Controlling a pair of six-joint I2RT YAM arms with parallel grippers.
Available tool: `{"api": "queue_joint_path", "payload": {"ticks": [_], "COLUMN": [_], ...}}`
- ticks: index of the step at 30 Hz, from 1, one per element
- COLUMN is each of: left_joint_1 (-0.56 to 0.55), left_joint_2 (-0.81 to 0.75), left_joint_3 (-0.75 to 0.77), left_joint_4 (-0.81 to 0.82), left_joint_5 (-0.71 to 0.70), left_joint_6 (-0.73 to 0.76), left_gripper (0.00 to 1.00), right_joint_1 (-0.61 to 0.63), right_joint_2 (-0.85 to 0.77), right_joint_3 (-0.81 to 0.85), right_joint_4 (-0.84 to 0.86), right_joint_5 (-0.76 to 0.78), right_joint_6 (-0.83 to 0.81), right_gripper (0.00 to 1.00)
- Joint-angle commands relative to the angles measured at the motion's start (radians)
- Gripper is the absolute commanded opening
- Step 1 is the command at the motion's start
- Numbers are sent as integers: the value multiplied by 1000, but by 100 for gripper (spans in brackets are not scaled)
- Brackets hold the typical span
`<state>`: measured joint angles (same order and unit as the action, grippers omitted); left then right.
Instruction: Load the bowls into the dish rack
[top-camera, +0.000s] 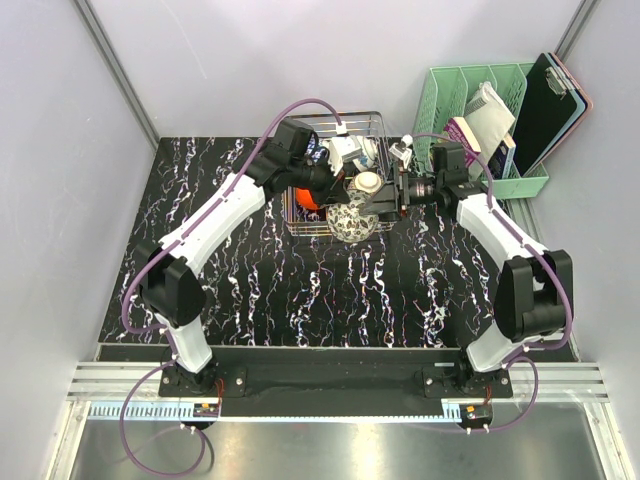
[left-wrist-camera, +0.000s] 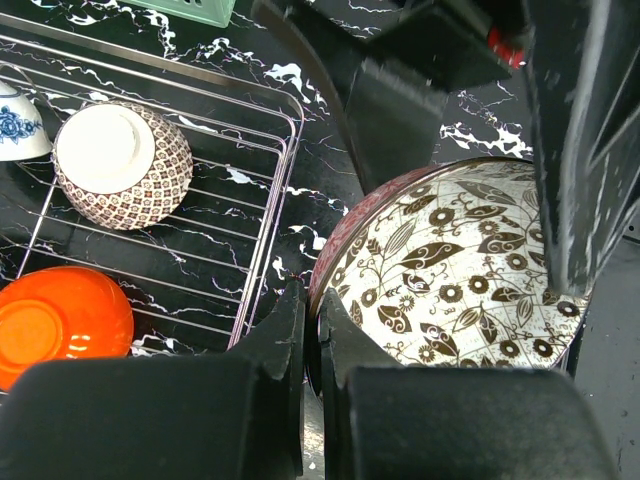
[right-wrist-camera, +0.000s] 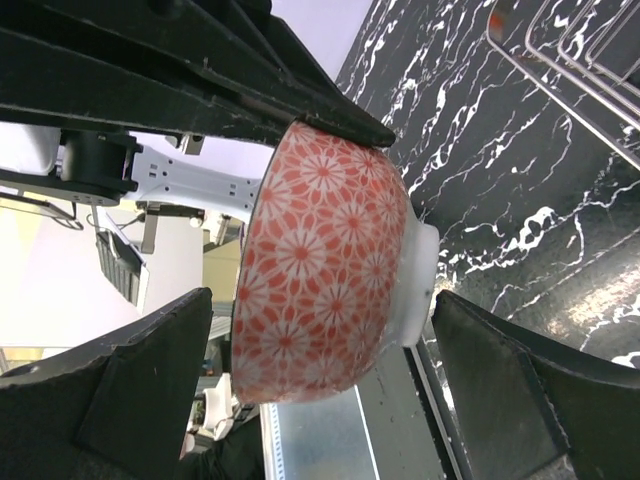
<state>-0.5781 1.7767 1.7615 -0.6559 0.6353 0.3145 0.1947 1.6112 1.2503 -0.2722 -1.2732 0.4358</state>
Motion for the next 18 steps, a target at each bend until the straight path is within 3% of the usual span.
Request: {"api": "queue_joint_path", "payload": {"ticks": [1,4,6,14,16,18], "left_joint_1": [-3,-5,-3,-3,-3,-3], "left_joint_2": [-57,-62,-63,-68,-69,-71], "left_joint_3": [36,29,20,9,10,7], "left_joint_4": [71,75,75,84,84,85], "left_joint_5": [40,40,41,43,43,43], "left_joint_6": [-11,-8,-9,-8,-6,-6], "left_gripper": [0,0,0,0,0,0], "right_joint_1": [25,28,28,28,28,28], "right_joint_2": [15,13,10,10,16,21], "right_joint_3": [-12,-12,-12,-23,-23,-25], "right_joint_4": [105,123,125,162,197,241], "right_joint_5": [5,2,-8,-67,-112,-141], "right_joint_6": [67,93,98,150,184,210], "right_gripper": [100,89,75,40,43,60]}}
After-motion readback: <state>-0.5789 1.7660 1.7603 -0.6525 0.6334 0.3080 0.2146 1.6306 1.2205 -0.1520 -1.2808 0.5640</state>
